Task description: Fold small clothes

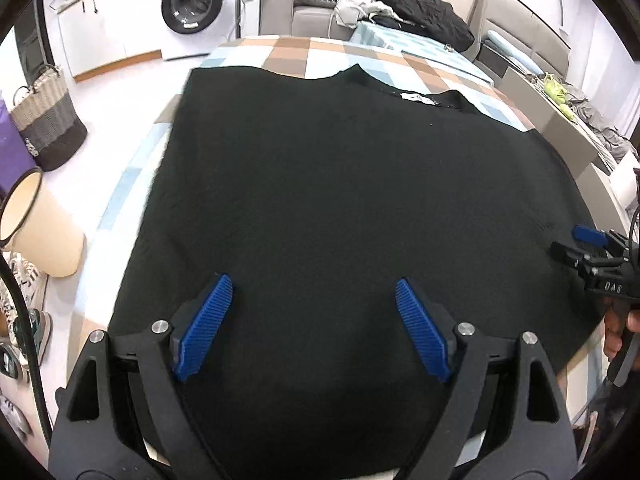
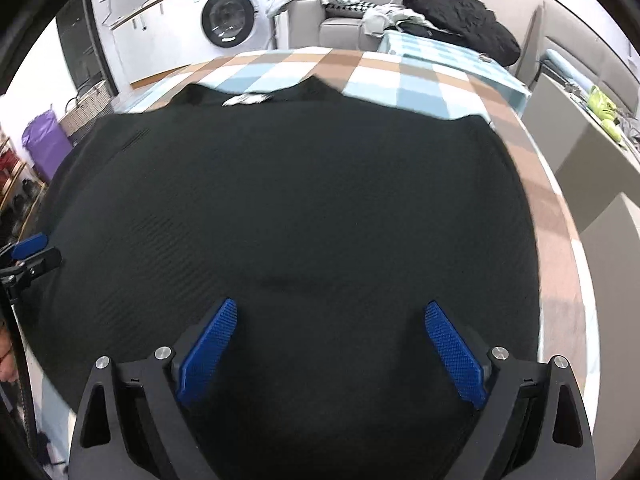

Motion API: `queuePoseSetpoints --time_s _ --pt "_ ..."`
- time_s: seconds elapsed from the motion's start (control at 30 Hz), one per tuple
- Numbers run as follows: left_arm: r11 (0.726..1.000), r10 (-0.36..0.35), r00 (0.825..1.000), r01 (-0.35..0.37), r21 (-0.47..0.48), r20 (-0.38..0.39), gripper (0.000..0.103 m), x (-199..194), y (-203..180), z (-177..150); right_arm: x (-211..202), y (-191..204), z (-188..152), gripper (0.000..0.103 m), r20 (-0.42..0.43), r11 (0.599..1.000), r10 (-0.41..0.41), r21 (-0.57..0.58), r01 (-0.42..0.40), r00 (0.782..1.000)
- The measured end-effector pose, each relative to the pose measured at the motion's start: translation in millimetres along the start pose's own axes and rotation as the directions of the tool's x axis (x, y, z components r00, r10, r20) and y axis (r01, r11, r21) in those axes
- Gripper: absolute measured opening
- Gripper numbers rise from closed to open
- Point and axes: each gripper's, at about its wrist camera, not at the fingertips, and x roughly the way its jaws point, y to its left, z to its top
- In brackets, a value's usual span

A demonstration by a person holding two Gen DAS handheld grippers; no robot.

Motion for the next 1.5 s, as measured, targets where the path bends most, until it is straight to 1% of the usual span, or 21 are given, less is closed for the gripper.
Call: queuePoseSetpoints --time_s 0.1,0.17,0.2,0.27,0.33,0.43,0.5,0.6,0.7,0.73,0.8,0.87,0.93,1.0,1.07,1.1,1.17,1.23,1.27,1.37,1.5 --pt "0.999 0.034 0.999 -0.035 -0.014 -0.025 0.082 -15.3 -2.6 -21.6 -7.9 17.2 -15.4 0.096 0.002 0.999 0.014 -0.033 -0.014 1.000" --pt "0.999 0.053 0.999 -0.053 0.011 -0.012 0.083 -28.5 -7.0 -34.7 -11.9 28.1 -23.5 0.096 0.004 0.998 0.012 -0.066 -0.012 1.000" --pt "0.998 0.056 0.998 -0.056 0.013 -0.023 0.083 -34.3 -7.5 -41.4 -13.2 32.2 -26.0 0.096 0.004 0.997 0.008 -0.080 -0.007 1.000" --pt "0.999 0.042 0.999 -0.043 -0.034 -0.033 0.082 -46.0 -0.6 -54.7 -15.8 35.9 -27.6 0.097 0.007 0.997 0.016 -0.080 -0.015 1.000" --pt "0.994 0.024 1.000 -0.025 -0.109 -0.007 0.082 -63.6 13.5 -69.5 -17.9 36.6 -26.5 0.097 0.009 0.997 0.034 -0.068 -0.034 0.999" --pt "0.978 0.041 0.999 -0.038 -0.207 0.010 0.082 -82.3 35.6 -83.3 -22.4 37.6 -24.1 0.097 0.020 0.997 0.057 -0.061 -0.056 0.998" --pt "0.962 0.055 0.998 -0.054 -0.266 -0.002 0.082 -88.4 49.9 -90.8 -26.2 41.3 -18.9 0.097 0.034 0.995 0.072 -0.066 -0.070 0.997" --pt "0.941 0.025 1.000 -0.020 -0.339 0.009 0.082 -90.7 65.5 -99.2 -28.5 48.6 -17.6 0.097 0.041 0.993 0.086 -0.079 -0.082 0.995" --pt "0.919 -0.041 0.999 0.050 -0.391 0.030 0.082 -84.9 74.0 -103.6 -30.1 55.6 -17.8 0.097 0.046 0.991 0.098 -0.095 -0.093 0.994" --pt "0.918 -0.035 0.998 0.052 -0.393 0.052 0.081 -84.3 73.1 -102.1 -30.2 56.9 -18.3 0.097 0.046 0.991 0.101 -0.098 -0.096 0.994" --pt "0.917 -0.038 0.997 0.064 -0.395 0.073 0.076 -81.2 73.3 -99.1 -33.3 59.8 -19.9 0.097 0.052 0.990 0.103 -0.098 -0.098 0.993" --pt "0.913 -0.011 0.996 0.046 -0.405 0.089 0.069 -73.9 72.6 -91.1 -36.1 61.2 -21.2 0.097 0.059 0.991 0.102 -0.093 -0.096 0.993" --pt "0.905 0.006 0.995 0.036 -0.425 0.098 0.056 -65.9 73.4 -80.8 -37.5 64.0 -21.4 0.097 0.064 0.991 0.103 -0.093 -0.097 0.993" --pt "0.885 -0.005 0.994 0.055 -0.461 0.109 0.033 -55.9 73.4 -70.8 -39.4 68.3 -21.3 0.097 0.076 0.990 0.111 -0.098 -0.104 0.991" --pt "0.887 -0.007 0.992 0.063 -0.458 0.123 0.018 -46.6 67.2 -56.7 -39.0 73.3 -20.3 0.097 0.078 0.989 0.117 -0.101 -0.109 0.990" --pt "0.892 0.012 0.991 0.051 -0.450 0.135 0.014 -47.7 63.6 -51.9 -39.3 77.0 -19.5 0.097 0.083 0.988 0.126 -0.104 -0.117 0.989" --pt "0.903 0.041 0.983 0.041 -0.427 0.180 0.013 -57.7 56.5 -47.1 -40.5 85.7 -18.5 0.097 0.086 0.986 0.130 -0.115 -0.120 0.988" --pt "0.919 0.072 0.981 0.004 -0.395 0.179 0.013 -59.0 56.7 -43.2 -42.2 93.4 -18.6 0.097 0.095 0.982 0.145 -0.135 -0.132 0.985" --pt "0.919 0.084 0.983 -0.013 -0.394 0.164 0.012 -57.7 60.2 -45.3 -40.9 97.1 -19.2 0.097 0.092 0.980 0.152 -0.144 -0.138 0.984" --pt "0.902 0.060 0.986 0.012 -0.431 0.154 0.012 -55.3 69.8 -47.7 -32.4 101.7 -22.0 0.097 0.059 0.978 0.155 -0.149 -0.145 0.986" --pt "0.937 0.085 0.973 -0.005 -0.350 0.213 0.012 -71.6 51.2 -36.1 -30.1 97.4 -23.2 0.097 0.048 0.980 0.157 -0.132 -0.150 0.986"
